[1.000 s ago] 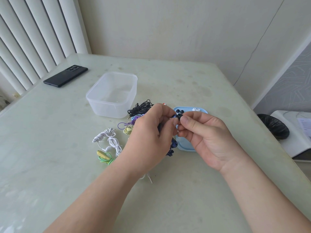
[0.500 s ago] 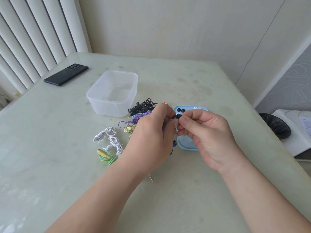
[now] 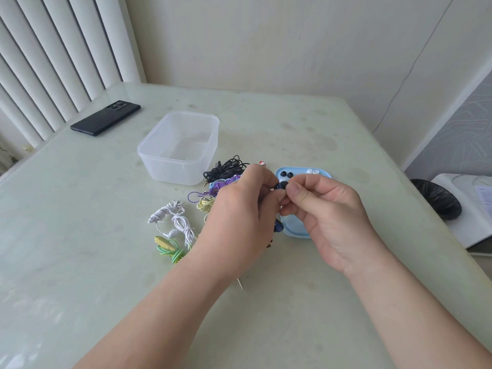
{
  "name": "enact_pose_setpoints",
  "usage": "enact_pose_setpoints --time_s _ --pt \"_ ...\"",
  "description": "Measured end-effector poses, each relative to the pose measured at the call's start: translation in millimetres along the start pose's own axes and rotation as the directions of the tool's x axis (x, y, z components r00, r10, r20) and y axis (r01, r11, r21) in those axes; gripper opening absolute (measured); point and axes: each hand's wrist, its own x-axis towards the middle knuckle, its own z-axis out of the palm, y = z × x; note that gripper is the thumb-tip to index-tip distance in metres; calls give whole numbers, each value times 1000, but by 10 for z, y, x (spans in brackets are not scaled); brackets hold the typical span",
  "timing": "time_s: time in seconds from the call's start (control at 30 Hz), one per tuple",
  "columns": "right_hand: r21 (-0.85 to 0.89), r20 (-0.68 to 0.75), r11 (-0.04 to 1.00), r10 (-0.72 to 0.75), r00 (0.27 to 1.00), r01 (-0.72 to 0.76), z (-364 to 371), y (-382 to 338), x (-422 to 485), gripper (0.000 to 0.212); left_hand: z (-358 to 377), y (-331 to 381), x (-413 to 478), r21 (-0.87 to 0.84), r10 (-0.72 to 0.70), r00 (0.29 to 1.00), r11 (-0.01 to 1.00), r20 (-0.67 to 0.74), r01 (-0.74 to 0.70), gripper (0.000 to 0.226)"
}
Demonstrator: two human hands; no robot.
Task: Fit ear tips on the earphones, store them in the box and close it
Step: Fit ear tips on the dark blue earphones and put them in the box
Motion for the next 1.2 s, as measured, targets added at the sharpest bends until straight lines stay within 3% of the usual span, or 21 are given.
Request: enact_pose_setpoints --time_s 0.23,0.6,1.0,1.2 --pt "3 -42 1000 -14 999 15 -10 47 0 13 8 -19 7 128 92 994 988 -55 -84 8" --pt "-84 -106 990 -123 987 114 9 44 -7 11 6 5 1 2 0 1000 1000 -26 0 6" --pt "13 -36 1000 -10 999 11 36 40 -43 21 -38 33 7 -95 -69 997 993 -34 65 5" --pt "-93 -39 989 -118 992 113 8 5 -35 18 -31 -5 14 -103 -60 998 993 -3 59 4"
